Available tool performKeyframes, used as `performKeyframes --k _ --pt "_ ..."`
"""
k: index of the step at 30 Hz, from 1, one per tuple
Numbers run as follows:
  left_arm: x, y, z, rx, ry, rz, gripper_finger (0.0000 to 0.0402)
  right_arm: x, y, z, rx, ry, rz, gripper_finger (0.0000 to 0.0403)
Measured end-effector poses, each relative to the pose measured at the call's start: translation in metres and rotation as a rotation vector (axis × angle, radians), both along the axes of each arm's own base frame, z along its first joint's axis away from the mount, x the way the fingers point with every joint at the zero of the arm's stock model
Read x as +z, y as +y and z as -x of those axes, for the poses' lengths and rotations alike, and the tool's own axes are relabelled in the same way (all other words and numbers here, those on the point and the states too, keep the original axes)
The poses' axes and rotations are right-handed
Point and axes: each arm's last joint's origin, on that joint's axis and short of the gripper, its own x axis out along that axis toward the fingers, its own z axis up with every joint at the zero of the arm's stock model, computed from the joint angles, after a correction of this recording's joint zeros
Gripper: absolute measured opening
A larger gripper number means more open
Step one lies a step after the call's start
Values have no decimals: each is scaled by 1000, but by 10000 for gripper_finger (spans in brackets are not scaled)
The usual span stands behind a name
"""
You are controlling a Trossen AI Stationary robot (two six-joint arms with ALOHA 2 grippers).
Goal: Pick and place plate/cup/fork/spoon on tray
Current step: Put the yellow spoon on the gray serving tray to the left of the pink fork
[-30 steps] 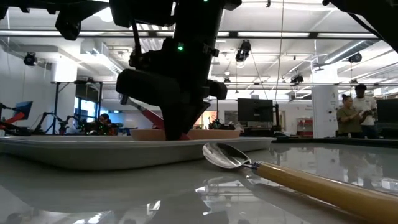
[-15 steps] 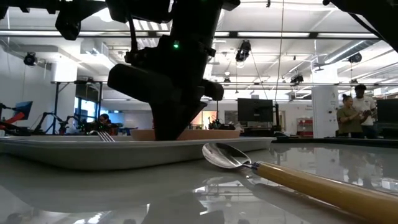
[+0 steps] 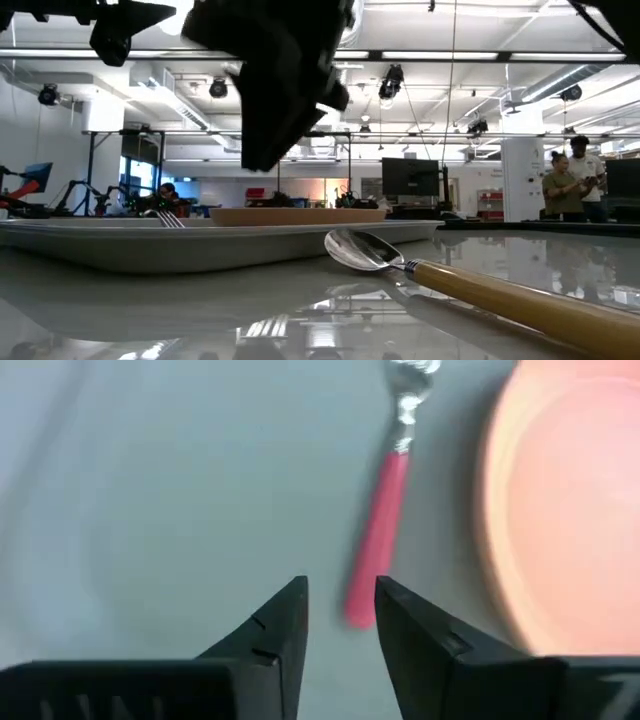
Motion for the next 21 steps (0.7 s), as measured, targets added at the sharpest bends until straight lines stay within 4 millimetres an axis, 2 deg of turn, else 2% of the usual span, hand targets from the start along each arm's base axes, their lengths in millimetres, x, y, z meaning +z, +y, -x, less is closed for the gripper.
performKeyframes --k 6,13,16,21 --pt "0 -1 -1 0 -2 1 168 21 20 15 47 13 -119 75" --pt "1 0 -1 0 -5 2 168 22 50 28 25 71 -297 60" --pt "1 0 -1 1 -3 1 168 21 62 34 -53 103 -389 69" --pt "0 -1 -2 0 4 -1 168 21 77 45 -204 135 -446 113"
